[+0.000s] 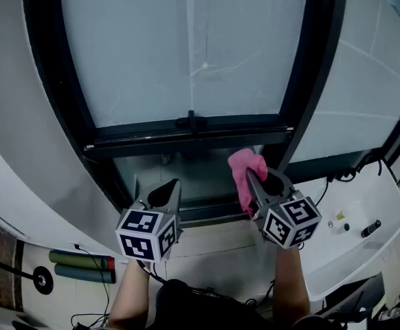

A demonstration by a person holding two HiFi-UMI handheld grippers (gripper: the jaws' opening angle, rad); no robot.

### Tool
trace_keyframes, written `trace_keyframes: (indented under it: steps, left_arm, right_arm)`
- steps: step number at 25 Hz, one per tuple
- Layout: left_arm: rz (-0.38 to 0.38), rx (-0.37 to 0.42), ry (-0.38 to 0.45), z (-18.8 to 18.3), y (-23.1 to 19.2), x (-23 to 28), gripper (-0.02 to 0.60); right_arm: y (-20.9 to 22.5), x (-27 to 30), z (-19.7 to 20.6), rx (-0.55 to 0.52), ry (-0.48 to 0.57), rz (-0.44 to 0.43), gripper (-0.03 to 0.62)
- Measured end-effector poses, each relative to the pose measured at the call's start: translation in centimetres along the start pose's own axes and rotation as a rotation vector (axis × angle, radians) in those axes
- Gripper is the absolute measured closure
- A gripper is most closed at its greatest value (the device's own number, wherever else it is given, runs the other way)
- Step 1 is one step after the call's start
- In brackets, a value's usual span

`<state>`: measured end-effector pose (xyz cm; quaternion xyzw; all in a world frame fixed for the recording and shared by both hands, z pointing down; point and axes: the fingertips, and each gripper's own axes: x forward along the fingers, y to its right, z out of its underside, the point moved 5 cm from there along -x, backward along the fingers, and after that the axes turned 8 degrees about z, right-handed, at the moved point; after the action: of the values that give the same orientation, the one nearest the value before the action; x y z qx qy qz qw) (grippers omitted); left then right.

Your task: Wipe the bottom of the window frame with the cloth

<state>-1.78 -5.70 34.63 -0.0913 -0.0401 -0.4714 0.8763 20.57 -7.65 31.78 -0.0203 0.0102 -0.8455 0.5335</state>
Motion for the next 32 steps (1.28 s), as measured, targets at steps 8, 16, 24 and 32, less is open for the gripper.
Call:
trace_keyframes:
  steps: [8, 16, 24, 32]
  left_arm:
    - [0.024, 0.019, 0.016, -1.0, -3.0, 3.7, 0.575]
    - [0.086, 0.016, 0.021, -2.8, -8.7, 7.7, 0.575]
    - [0.168, 0.018, 0.012, -3.9, -11.9, 11.2, 0.575]
    - [0.201, 0.039, 0.019, -4.5, -10.6, 14.8, 0.575]
  right_arm:
    - [0.9, 3.6, 0.2, -0.004, 0.014, 0.039, 0.520]
    - [1.2, 8.5, -1.0, -0.019, 0.022, 0.134, 0.520]
    - [1.0, 11.0, -1.5, -0.041, 0.006, 0.226, 0.519]
    - [4.6, 12.4, -1.1, -0.060, -0.018, 0.267, 0.520]
